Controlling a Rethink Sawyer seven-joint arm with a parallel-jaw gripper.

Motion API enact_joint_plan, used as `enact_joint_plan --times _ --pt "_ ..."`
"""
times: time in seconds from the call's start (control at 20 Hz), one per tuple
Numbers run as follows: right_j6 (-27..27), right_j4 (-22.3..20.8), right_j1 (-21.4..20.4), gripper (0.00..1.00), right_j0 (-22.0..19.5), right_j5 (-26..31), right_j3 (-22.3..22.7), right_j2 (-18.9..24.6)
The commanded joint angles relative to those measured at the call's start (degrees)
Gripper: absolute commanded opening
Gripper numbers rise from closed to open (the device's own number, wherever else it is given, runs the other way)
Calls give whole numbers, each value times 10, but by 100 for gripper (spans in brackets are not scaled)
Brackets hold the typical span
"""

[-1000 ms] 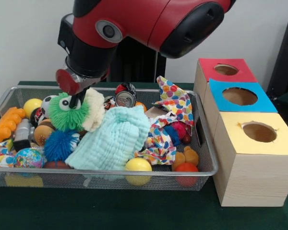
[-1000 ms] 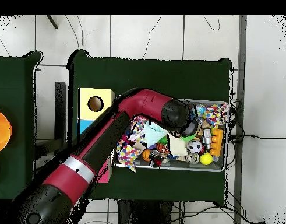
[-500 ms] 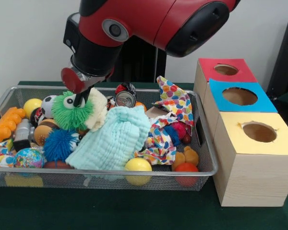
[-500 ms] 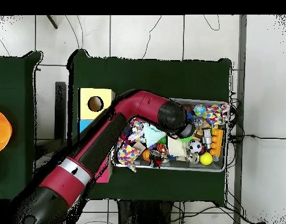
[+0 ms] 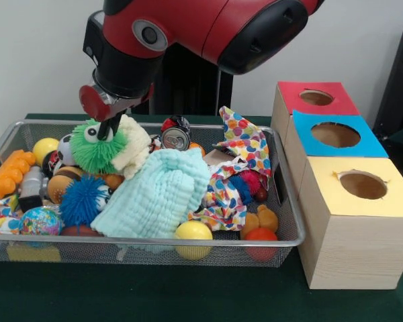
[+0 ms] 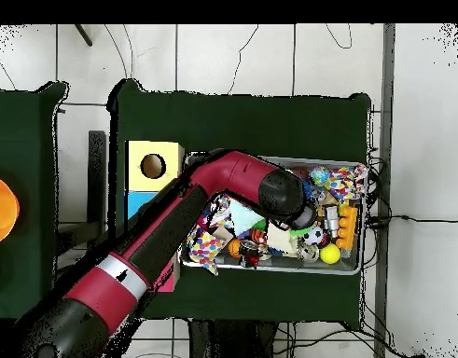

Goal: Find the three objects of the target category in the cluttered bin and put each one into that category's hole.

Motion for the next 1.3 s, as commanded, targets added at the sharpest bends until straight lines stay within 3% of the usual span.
enact_joint_plan --times 0.05,0.85,1.1,1.2,1.3 --pt "124 32 -8 0 -6 -59 14 29" --pt "95 23 14 0 -17 -15 17 18" --pt "149 37 7 0 -27 -60 18 30" --pt "157 36 10 0 -27 -63 18 27" --pt "146 25 19 0 -17 -29 30 0"
